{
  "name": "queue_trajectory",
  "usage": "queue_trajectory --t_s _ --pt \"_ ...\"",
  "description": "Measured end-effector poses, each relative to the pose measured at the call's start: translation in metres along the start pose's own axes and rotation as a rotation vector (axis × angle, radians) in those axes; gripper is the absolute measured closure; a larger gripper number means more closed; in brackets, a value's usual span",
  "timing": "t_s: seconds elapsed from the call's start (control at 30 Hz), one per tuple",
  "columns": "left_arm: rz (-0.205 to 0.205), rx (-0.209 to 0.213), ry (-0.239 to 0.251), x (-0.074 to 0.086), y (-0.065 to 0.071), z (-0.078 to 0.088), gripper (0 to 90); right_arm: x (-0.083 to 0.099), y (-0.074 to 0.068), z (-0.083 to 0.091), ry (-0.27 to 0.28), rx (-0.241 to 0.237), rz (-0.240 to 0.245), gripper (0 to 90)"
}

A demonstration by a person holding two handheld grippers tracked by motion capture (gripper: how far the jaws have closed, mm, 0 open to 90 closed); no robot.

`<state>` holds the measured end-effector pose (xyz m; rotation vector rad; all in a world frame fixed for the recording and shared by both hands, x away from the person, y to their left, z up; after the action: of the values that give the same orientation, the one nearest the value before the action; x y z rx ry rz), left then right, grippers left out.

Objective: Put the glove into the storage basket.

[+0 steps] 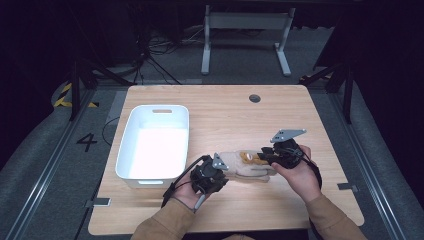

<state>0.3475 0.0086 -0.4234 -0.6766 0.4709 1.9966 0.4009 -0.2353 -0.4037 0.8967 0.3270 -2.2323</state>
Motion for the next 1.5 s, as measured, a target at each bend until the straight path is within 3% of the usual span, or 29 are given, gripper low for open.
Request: queue_trajectory --t_s 0.23,0.33,0.6,0.8,0.97,1.0,1.03,1.2,1.37,1.4,1.5 --pt "0.016 -0.019 0.048 -0.008 -0.002 -0.003 88.4 0.01 0.021 0.003 -0.005 0.046 -0.048 78.3" --pt "0.024 -0.02 0.06 -0.014 -0.003 -0.006 88.4 0.014 0.031 0.0 -0.012 0.054 -0.071 82.3" --pt "-0.004 0.0 0.048 -0.028 -0.007 -0.007 82.7 0.024 0.044 -0.004 -0.05 0.064 -0.091 85.8" --pt "-0.021 0.015 0.038 -0.04 -0.012 -0.006 72.7 0.029 0.055 0.004 -0.045 0.082 -0.118 85.3" --pt "-0.029 0.039 0.003 -0.047 -0.019 -0.008 57.7 0.034 0.065 0.011 -0.032 0.081 -0.146 82.7" --pt "-0.027 0.043 0.001 -0.048 -0.02 -0.01 50.2 0.036 0.068 0.014 -0.028 0.078 -0.156 81.1" --pt "-0.035 0.045 -0.013 -0.049 -0.022 -0.012 50.2 0.036 0.068 0.014 -0.028 0.078 -0.156 81.1" --pt "-0.064 0.032 -0.017 -0.053 -0.026 -0.022 31.6 0.038 0.073 0.021 -0.003 0.053 -0.171 76.7" --pt "-0.086 0.016 -0.034 -0.057 -0.03 -0.029 29.6 0.038 0.075 0.025 0.004 0.045 -0.176 75.4" --pt "-0.098 0.028 -0.06 -0.06 -0.032 -0.032 29.0 0.038 0.075 0.026 0.011 0.05 -0.175 75.3" --pt "-0.097 0.043 -0.074 -0.062 -0.033 -0.034 26.5 0.038 0.075 0.028 0.009 0.046 -0.173 74.9"
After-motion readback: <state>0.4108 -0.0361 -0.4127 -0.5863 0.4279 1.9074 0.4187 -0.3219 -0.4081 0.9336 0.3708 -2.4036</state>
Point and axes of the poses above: each handheld gripper's, and its own axes: z roughly backward along the jaws, x roughly out of its underside, y roughly to its right, the point moved 2 cm from there along -z, roughly forward along the jaws, and after that the axes turned 2 degrees about -z, right-handed, at the moved point
